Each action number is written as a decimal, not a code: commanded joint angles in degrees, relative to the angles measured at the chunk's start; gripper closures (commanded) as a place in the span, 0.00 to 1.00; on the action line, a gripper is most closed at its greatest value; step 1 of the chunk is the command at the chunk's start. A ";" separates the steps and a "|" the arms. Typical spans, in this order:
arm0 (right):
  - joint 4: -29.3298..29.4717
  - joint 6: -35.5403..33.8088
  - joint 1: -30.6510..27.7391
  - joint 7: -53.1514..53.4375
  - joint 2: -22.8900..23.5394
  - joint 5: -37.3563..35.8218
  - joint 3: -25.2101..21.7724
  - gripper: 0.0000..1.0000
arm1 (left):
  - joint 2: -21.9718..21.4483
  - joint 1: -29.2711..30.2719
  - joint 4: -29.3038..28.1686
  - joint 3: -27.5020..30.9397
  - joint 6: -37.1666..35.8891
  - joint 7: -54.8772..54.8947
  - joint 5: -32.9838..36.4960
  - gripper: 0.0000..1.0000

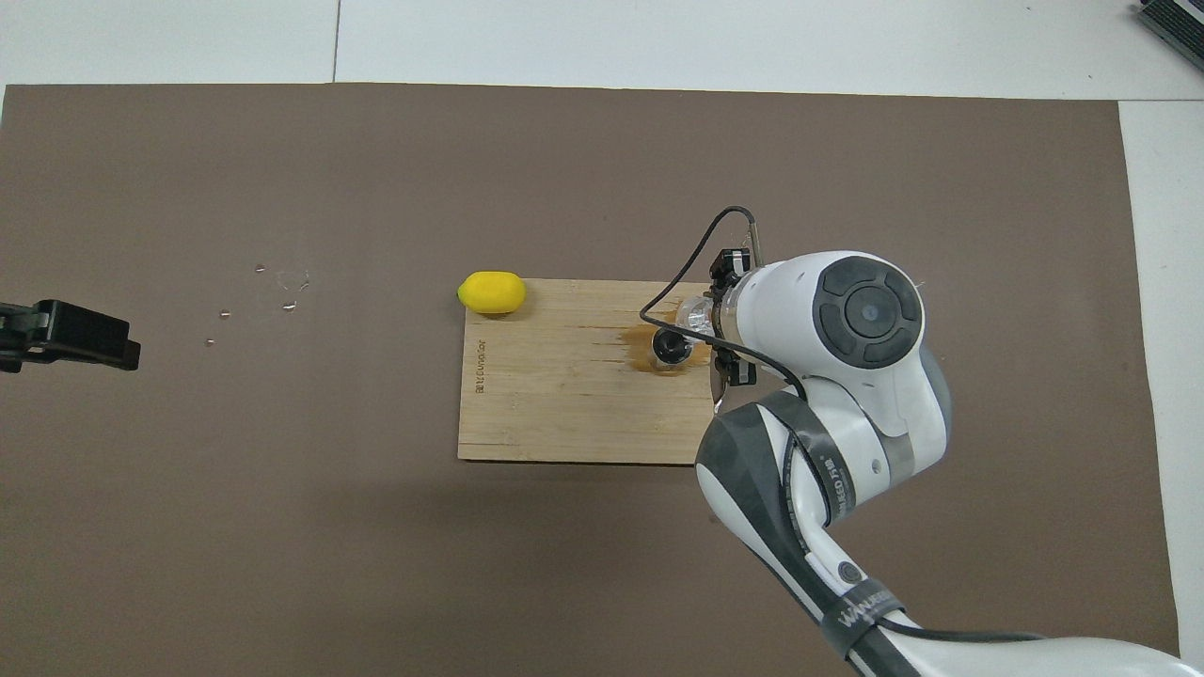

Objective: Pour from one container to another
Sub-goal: 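Tilt the clear glass with the right gripper to pour into the cup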

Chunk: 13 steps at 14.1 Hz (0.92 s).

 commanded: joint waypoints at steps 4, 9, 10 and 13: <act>0.53 -0.32 0.16 2.13 -1.08 -5.89 0.34 1.00 | -1.52 0.56 -1.38 -0.58 -0.46 -0.67 1.03 0.00; 0.35 -0.41 2.71 4.68 -1.35 -10.37 0.43 1.00 | -1.52 0.56 -1.38 -0.58 -0.46 -0.76 1.03 0.00; 0.18 -0.58 2.88 4.68 -1.70 -11.51 0.43 1.00 | -1.52 0.56 -1.38 -0.58 -0.46 -0.76 1.03 0.00; 0.00 -1.73 3.41 4.77 -2.14 -15.11 0.43 1.00 | -1.52 0.56 -1.38 -0.58 -0.46 -0.76 1.03 0.00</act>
